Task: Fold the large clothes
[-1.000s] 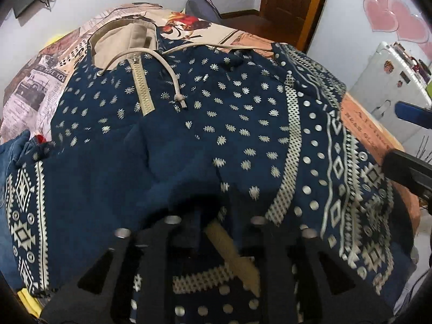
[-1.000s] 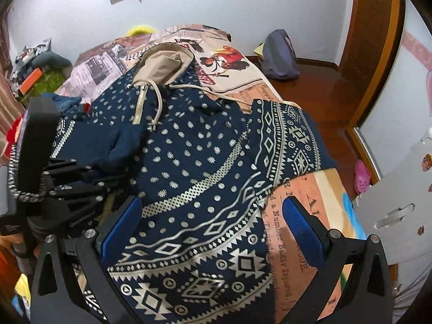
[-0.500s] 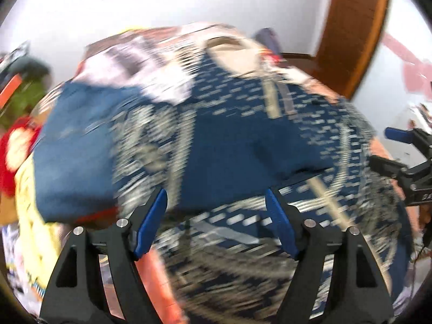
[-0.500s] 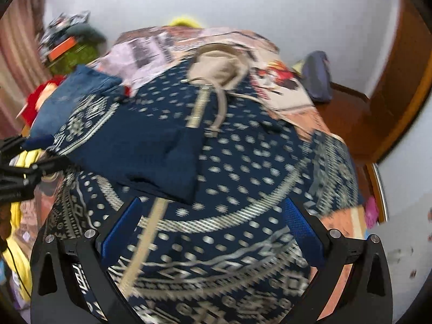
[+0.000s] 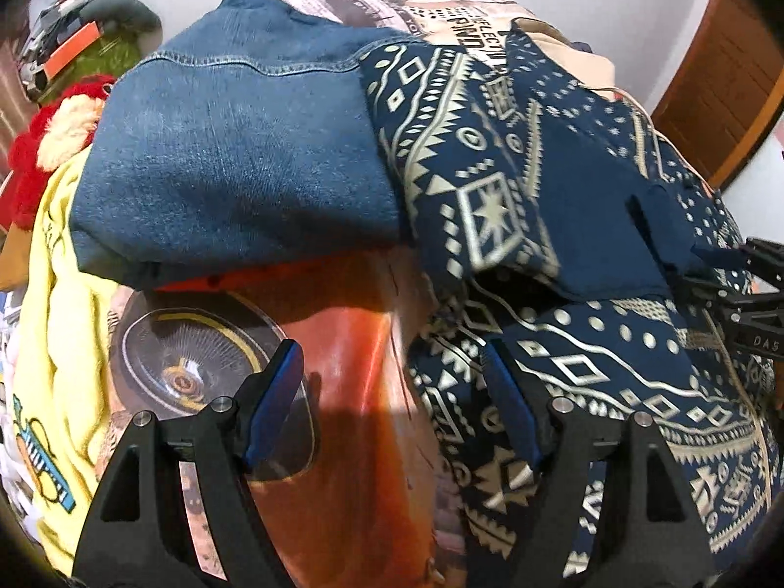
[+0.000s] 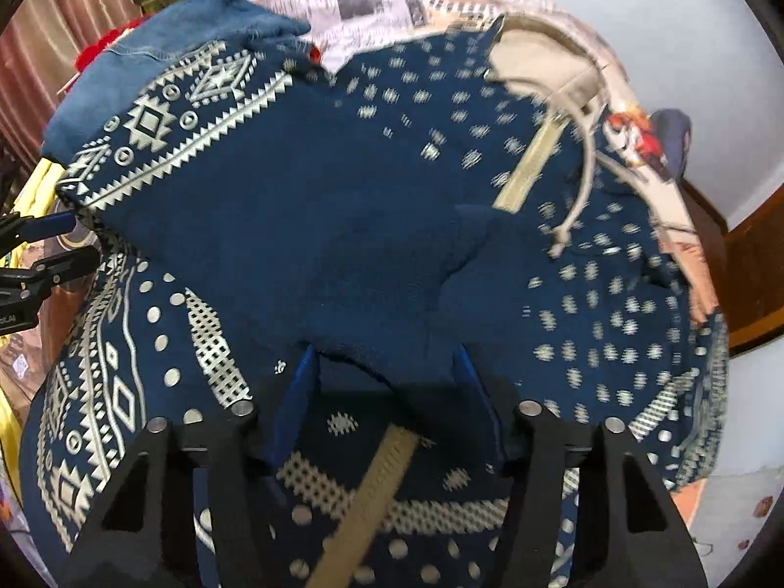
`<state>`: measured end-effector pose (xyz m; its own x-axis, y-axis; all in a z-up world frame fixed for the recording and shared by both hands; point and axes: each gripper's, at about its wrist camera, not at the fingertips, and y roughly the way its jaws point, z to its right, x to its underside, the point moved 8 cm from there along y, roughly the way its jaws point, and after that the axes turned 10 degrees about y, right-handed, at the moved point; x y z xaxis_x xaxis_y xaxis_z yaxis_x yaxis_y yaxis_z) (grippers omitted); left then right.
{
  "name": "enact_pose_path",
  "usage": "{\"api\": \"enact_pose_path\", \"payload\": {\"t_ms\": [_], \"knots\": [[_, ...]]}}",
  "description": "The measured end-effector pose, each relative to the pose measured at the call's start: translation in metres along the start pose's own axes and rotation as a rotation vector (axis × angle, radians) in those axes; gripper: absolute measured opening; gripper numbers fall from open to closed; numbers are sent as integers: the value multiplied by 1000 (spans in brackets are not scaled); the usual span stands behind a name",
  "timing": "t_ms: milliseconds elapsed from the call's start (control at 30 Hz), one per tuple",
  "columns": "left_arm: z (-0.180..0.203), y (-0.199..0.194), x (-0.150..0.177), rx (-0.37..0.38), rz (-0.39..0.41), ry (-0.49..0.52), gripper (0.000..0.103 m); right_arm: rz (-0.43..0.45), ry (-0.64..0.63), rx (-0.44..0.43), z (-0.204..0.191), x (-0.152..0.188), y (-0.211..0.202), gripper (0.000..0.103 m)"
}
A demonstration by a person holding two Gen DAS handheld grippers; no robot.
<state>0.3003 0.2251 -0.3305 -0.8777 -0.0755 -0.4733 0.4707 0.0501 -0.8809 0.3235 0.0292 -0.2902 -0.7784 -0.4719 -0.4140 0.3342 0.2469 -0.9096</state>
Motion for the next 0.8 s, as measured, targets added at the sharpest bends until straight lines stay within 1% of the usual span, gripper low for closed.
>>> {"api": "enact_pose_path", "payload": {"t_ms": [67, 100, 133, 167, 200, 233, 267, 333, 433, 500, 533, 567, 633, 700, 733, 800], "knots": [[-2, 6, -4, 4, 4, -15, 74, 24, 0, 5, 1, -3, 0, 39], [-3, 8, -4, 5, 6, -21, 74, 31, -1, 26, 3, -4, 0, 25], [-4, 10, -5, 2, 9, -29, 74, 46, -2, 58, 7, -7, 0, 12], [-5, 12, -7, -5, 12, -36, 74, 53, 6, 58, 9, -9, -1, 12], [-6, 12, -8, -10, 13, -44, 74, 65, 36, 31, 13, -13, -5, 11], [-7, 13, -10, -13, 13, -54, 74, 79, 58, 24, 15, -19, -9, 10], [-7, 12, -11, -11, 16, -64, 74, 104, 81, 23, 18, -25, -16, 9], [-9, 10, -14, -18, 30, -77, 74, 184, 122, 36, 31, -38, -37, 9], [-12, 4, -19, -69, 53, -80, 74, 285, 206, 36, 56, -55, -70, 9], [-13, 0, -23, -93, 68, -81, 74, 338, 256, 46, 78, -59, -91, 9], [-14, -2, -25, -107, 75, -85, 74, 355, 277, 55, 82, -65, -95, 8], [-15, -4, -26, -124, 79, -89, 74, 374, 309, 60, 94, -64, -102, 8], [-18, -6, -28, -151, 86, -96, 74, 386, 359, 76, 111, -60, -107, 8], [-19, -6, -27, -151, 88, -114, 74, 377, 409, 92, 132, -47, -107, 8], [-19, -5, -26, -150, 87, -120, 74, 370, 430, 95, 136, -42, -106, 8], [-19, -2, -25, -163, 78, -126, 74, 325, 465, 85, 146, -28, -94, 8]]}}
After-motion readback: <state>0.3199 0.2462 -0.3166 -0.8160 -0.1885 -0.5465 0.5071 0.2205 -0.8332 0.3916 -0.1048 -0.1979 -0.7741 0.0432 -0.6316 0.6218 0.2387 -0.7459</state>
